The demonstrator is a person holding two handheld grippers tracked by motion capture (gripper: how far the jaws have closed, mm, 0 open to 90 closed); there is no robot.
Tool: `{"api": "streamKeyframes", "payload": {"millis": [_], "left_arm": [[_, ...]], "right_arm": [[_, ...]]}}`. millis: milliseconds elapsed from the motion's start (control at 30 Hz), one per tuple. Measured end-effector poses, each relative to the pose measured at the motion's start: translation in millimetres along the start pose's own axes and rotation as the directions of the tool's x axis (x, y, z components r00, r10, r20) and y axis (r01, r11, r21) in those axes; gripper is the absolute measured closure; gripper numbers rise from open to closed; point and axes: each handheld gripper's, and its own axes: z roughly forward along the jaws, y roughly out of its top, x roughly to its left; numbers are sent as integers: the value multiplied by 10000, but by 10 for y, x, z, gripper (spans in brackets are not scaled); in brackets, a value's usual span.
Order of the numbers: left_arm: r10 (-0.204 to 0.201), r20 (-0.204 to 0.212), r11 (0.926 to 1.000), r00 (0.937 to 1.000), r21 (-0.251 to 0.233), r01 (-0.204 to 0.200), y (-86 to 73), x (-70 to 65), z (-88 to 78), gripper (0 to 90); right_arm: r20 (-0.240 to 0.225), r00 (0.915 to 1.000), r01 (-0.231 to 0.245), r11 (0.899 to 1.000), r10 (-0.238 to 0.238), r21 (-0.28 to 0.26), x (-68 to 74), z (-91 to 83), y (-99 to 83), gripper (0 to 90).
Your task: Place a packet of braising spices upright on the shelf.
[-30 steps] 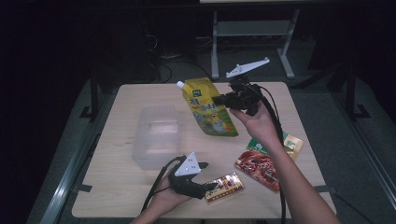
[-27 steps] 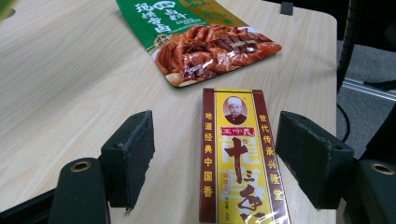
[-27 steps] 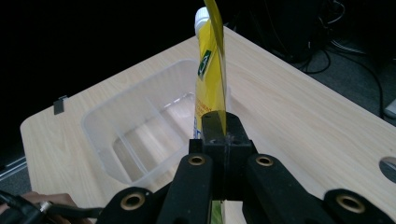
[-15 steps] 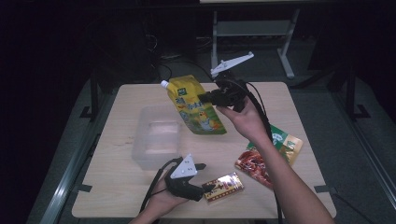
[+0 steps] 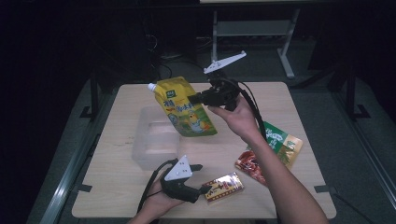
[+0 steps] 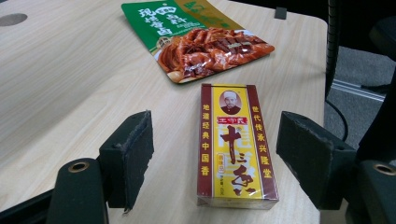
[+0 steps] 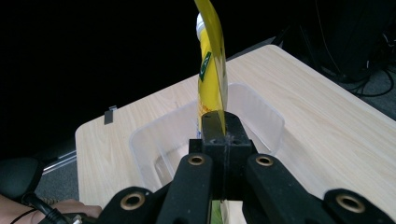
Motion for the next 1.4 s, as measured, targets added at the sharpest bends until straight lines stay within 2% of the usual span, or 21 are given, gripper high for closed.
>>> {"api": "streamKeyframes", "payload": {"millis": [167, 367, 600, 700, 767, 800, 833, 967, 1133, 1233, 1300, 1400], "left_arm": [[86, 69, 10000, 9999, 10, -86, -9, -11, 6, 268], [110, 164, 9999, 9998, 105, -111, -46, -43, -6, 265], [72, 92, 9999, 9999, 108, -73, -70, -34, -42, 266], [97, 125, 9999, 9999, 74, -98, -67, -42, -47, 265], [292, 96, 9995, 9995, 97, -293, -67, -31, -53, 265], [255, 118, 9997, 9996, 39, -255, -67, -33, -55, 265], [255, 118, 9997, 9996, 39, -255, -67, -33, -55, 265], [270, 162, 9996, 9995, -11, -269, -67, -53, -58, 265], [218, 277, 9998, 9994, -20, -218, -72, -73, -43, 265], [255, 302, 9997, 9992, 35, -256, -76, -76, -39, 264], [363, 286, 9993, 9989, 88, -365, -74, -71, -44, 264], [325, 300, 9994, 9990, 80, -328, -73, -71, -44, 264]], "right_arm": [[-112, 9999, -52, 10000, 52, -42, 11, 33, 6, 900], [-264, 9996, 63, 10000, -65, -63, 41, 150, 54, 900], [-408, 9991, 135, 9999, -136, -28, 72, 298, 112, 900], [-549, 9983, 202, 9998, -203, -29, 111, 409, 157, 900], [-669, 9975, 208, 9998, -209, -30, 132, 477, 178, 900], [-694, 9972, 282, 9996, -282, -13, 153, 551, 195, 900], [-694, 9972, 282, 9996, -282, -13, 153, 551, 195, 900], [-917, 9952, 355, 9993, -346, 83, 204, 785, 215, 900], [-1170, 9929, 248, 9996, -234, 103, 231, 992, 198, 900], [-1188, 9924, 350, 9993, -328, 159, 249, 1096, 180, 900], [-1212, 9922, 299, 9994, -277, 164, 246, 1151, 160, 900], [-1244, 9920, 242, 9995, -218, 179, 230, 1220, 115, 900]]}}
